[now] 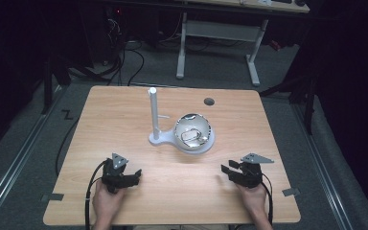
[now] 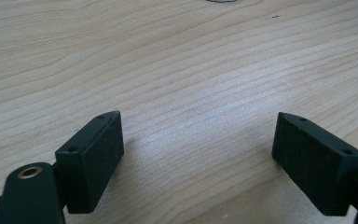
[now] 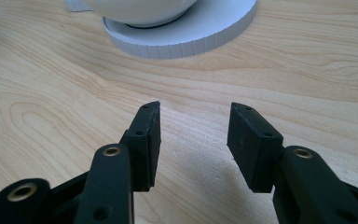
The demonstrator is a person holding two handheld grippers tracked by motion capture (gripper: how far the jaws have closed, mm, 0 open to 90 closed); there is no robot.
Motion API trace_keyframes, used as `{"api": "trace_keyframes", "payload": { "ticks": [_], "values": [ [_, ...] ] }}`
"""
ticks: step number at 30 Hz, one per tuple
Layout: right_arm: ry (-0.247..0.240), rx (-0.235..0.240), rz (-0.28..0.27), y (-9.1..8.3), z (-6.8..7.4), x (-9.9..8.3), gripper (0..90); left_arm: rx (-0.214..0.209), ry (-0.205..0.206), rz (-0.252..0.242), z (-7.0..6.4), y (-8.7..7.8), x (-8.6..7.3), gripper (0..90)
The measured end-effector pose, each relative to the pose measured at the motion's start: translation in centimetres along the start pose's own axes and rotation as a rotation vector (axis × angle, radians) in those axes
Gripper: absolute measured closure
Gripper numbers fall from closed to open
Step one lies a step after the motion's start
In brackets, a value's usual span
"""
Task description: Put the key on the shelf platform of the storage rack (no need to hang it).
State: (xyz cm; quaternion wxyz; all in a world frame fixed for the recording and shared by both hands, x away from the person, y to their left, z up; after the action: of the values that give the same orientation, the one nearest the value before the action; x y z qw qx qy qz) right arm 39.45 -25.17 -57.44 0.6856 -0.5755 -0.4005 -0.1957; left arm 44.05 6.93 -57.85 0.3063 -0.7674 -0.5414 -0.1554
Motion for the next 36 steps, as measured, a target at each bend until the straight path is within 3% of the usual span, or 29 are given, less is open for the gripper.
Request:
{"api": "trace_keyframes", "payload": {
  "ticks": [10, 24, 29, 32, 36],
  "values": [
    [-0.048, -0.051, 0.02, 0.8, 0.0, -0.4, 54.1, 0.0, -0.001, 0.0, 0.0, 0.0, 0.0, 16.8],
    [-0.065, -0.088, 0.04, 1.7, -0.1, -0.7, 52.4, -0.001, 0.001, 0.0, 0.0, 0.0, 0.0, 16.8],
    [-0.087, -0.105, 0.052, 1.9, 0.0, -0.7, 49.6, -0.004, 0.008, 0.003, 0.0, 0.0, 0.0, 16.8],
    [-0.127, -0.13, 0.049, 2.1, 0.0, -0.7, 48.3, -0.004, 0.007, 0.002, 0.0, 0.0, 0.0, 16.8],
    [-0.127, -0.132, 0.051, 2.1, 0.0, -0.7, 47.4, 0.0, 0.001, 0.002, 0.0, 0.0, 0.0, 16.8]
  ]
}}
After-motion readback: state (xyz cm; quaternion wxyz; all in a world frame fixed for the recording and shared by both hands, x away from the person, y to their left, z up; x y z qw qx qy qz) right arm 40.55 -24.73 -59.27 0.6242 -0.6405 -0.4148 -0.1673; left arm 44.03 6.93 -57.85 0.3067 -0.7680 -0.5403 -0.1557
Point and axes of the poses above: each handheld gripper's, and its own axes: y roughly forward along the jaws, x roughly out of its top, z roughly to its left, the point moved 9 cm from there along y, roughly forward along the jaws, and after that the axes turned 12 degrees about -x, right-handed, at the moved point
